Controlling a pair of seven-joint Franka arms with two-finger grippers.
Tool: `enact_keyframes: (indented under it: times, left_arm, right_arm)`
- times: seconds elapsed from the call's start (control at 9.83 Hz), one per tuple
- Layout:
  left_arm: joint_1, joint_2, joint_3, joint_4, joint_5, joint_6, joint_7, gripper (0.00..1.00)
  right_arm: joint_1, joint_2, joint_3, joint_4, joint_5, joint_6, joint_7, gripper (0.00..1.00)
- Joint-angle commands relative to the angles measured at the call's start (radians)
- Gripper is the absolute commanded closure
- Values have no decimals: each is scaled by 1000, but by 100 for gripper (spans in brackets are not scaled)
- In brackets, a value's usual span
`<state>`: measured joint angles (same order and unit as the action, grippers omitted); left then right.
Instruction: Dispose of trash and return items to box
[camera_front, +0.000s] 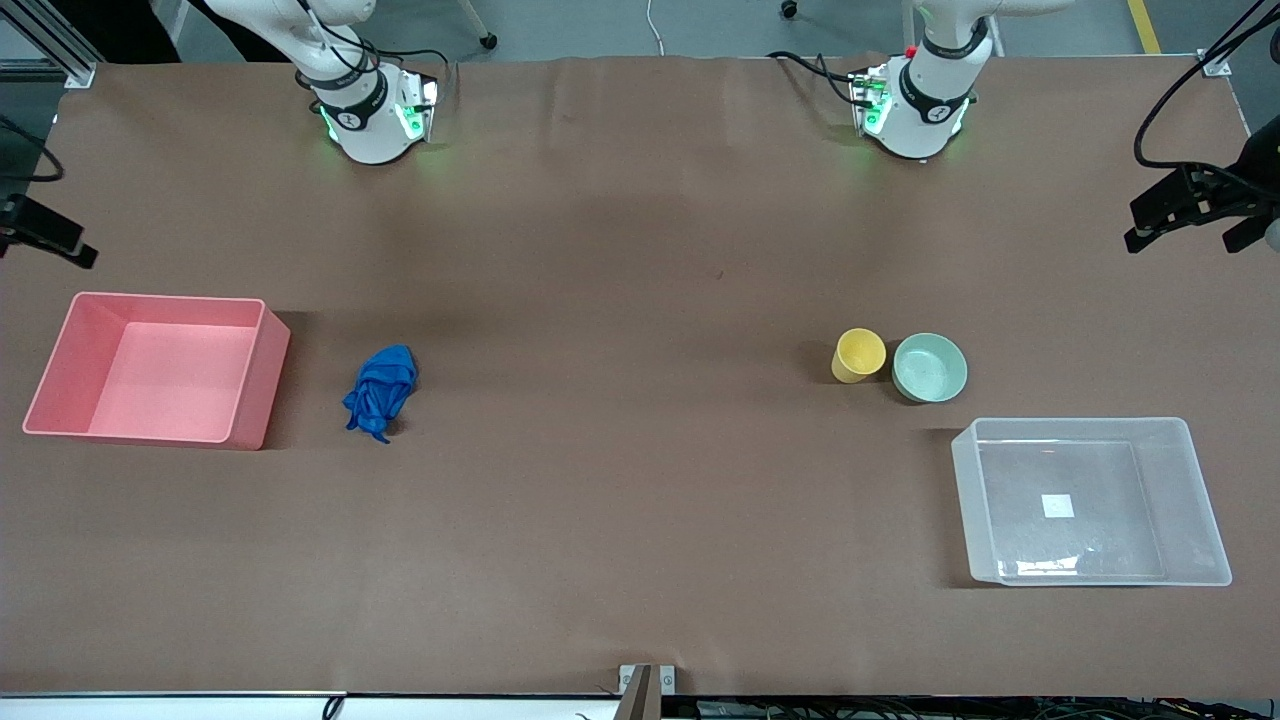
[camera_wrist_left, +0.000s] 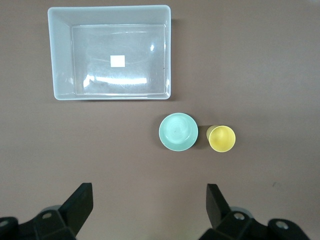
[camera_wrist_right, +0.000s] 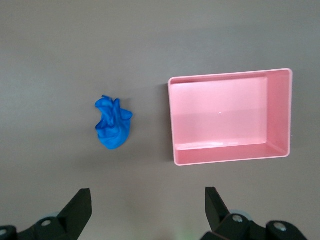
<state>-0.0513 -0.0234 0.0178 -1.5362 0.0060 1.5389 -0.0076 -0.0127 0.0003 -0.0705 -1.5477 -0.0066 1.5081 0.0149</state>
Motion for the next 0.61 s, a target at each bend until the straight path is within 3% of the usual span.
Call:
enact_keyframes:
  times: [0.0,0.31,0.51]
  left_arm:
    - [-5,-20,-1,-177,-1,111,3,0]
    - [-5,-17,1,-445,-1,370,8,0]
    - [-4,19,1,-600,-21,583,9,0]
  right_arm:
    - [80,3,1,-220,-3,199,7,0]
    - [138,58,1,-541,-3,598,13,0]
    - [177,174,1,-659,-1,850,14,0]
